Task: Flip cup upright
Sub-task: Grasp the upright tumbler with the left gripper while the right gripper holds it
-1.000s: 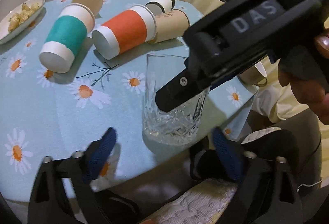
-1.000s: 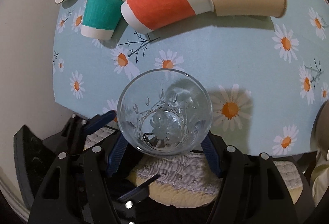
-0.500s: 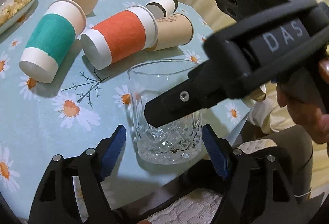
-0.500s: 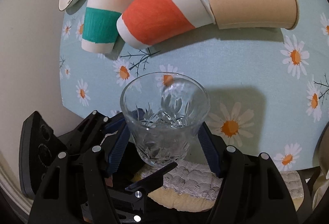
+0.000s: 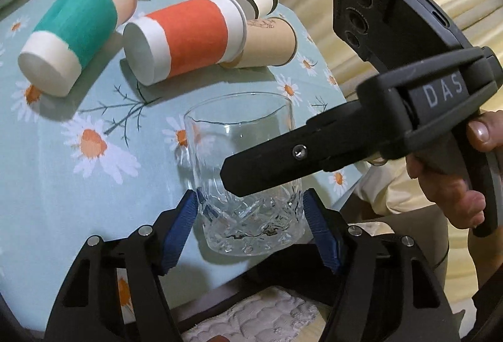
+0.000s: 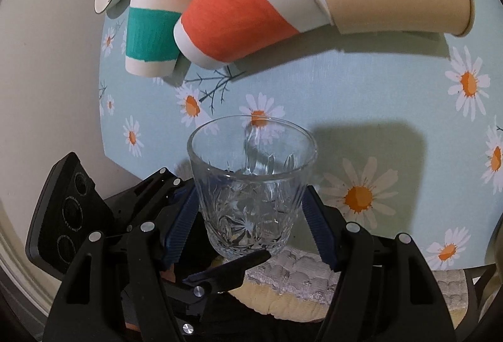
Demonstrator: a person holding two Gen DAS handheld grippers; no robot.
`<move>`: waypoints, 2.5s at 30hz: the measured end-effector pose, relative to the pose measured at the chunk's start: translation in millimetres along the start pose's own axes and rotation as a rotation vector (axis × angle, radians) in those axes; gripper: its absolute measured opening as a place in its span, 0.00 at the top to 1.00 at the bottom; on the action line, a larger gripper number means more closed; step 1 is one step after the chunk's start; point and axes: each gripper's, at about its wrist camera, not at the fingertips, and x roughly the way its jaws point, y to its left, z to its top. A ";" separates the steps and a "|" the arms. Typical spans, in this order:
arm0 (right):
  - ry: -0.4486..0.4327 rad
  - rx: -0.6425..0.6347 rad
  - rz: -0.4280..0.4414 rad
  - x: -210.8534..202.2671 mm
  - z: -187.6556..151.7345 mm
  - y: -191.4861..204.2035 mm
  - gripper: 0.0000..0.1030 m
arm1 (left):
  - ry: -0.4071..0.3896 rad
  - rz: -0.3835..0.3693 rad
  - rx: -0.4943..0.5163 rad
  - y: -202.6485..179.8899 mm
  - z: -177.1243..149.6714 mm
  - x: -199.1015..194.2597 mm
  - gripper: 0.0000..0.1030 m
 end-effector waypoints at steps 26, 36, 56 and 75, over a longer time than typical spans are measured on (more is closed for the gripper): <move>-0.153 0.055 0.258 -13.4 -8.9 -45.9 0.30 | 0.012 -0.098 -0.142 37.4 0.4 -18.1 0.33; -0.236 0.013 0.463 -11.3 -15.1 -70.1 0.33 | 0.032 -0.235 -0.245 58.6 -6.3 -21.9 0.33; -0.263 -0.150 0.563 7.0 -6.9 -67.3 0.34 | 0.048 -0.285 -0.198 59.4 2.4 -19.1 0.37; -0.529 -0.634 0.362 -35.3 -53.6 -28.0 0.34 | -0.117 -0.114 0.325 14.1 4.2 -46.8 0.37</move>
